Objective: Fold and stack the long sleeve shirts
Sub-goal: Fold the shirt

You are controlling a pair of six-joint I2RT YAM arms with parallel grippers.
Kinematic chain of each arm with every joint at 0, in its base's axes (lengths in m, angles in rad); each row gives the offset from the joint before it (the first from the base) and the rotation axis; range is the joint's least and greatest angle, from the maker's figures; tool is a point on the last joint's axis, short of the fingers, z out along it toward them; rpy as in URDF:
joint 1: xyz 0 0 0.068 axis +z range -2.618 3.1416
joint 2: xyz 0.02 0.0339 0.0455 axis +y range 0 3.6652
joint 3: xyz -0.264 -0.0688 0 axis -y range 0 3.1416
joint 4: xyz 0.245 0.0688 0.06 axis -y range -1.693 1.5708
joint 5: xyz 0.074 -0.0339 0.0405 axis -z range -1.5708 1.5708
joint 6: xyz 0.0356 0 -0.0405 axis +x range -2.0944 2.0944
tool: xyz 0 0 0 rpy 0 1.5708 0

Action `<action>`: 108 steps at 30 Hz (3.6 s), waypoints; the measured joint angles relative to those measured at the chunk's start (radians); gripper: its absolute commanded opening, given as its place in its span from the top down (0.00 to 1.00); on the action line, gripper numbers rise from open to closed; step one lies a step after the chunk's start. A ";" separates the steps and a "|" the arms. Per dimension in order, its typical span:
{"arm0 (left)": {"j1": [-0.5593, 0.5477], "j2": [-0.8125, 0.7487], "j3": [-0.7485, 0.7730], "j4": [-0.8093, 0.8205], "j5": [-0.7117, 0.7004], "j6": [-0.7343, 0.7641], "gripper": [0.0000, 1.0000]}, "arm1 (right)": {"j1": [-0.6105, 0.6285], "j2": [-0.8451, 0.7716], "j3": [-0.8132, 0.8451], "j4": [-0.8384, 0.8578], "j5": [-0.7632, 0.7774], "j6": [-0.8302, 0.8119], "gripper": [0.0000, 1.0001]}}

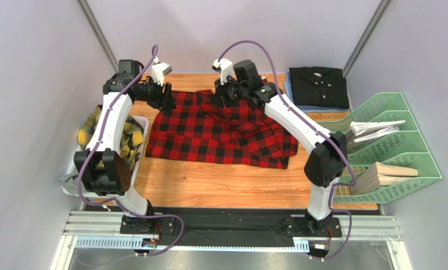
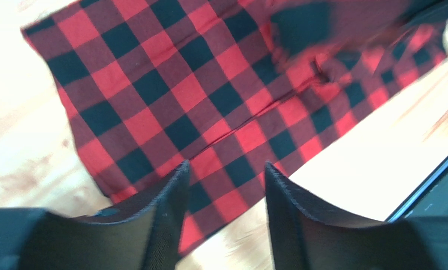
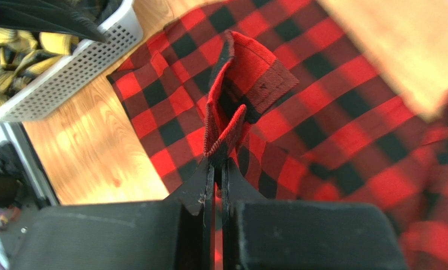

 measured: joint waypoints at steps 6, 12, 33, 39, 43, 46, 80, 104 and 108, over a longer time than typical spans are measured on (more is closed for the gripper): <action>0.000 -0.111 -0.151 0.125 -0.059 -0.203 0.33 | 0.055 0.116 -0.060 0.083 0.086 0.190 0.87; 0.000 -0.124 -0.225 0.174 -0.116 -0.260 0.33 | 0.117 0.214 -0.041 0.114 0.092 0.272 0.38; -0.185 0.131 -0.214 0.176 -0.267 -0.275 0.25 | -0.247 -0.122 -0.394 -0.172 -0.055 0.034 0.47; -0.325 0.240 -0.114 0.209 -0.381 -0.301 0.24 | -0.274 -0.086 -0.398 -0.233 0.041 -0.023 0.44; -0.446 0.295 -0.055 0.220 -0.508 -0.322 0.25 | -0.300 -0.086 -0.404 -0.254 0.076 -0.037 0.42; -0.511 0.350 0.003 0.224 -0.592 -0.343 0.27 | -0.322 -0.086 -0.410 -0.276 0.103 -0.042 0.41; -0.570 -0.021 -0.150 0.329 -0.615 -0.306 1.00 | -0.437 -0.087 -0.557 -0.310 0.161 -0.081 0.44; -0.202 -0.145 -0.630 0.450 -0.287 -0.023 0.72 | -0.441 -0.087 -0.560 -0.354 0.120 -0.107 0.55; -0.169 -0.161 -0.630 0.332 -0.315 -0.039 0.62 | -0.441 -0.087 -0.558 -0.363 0.116 -0.119 0.55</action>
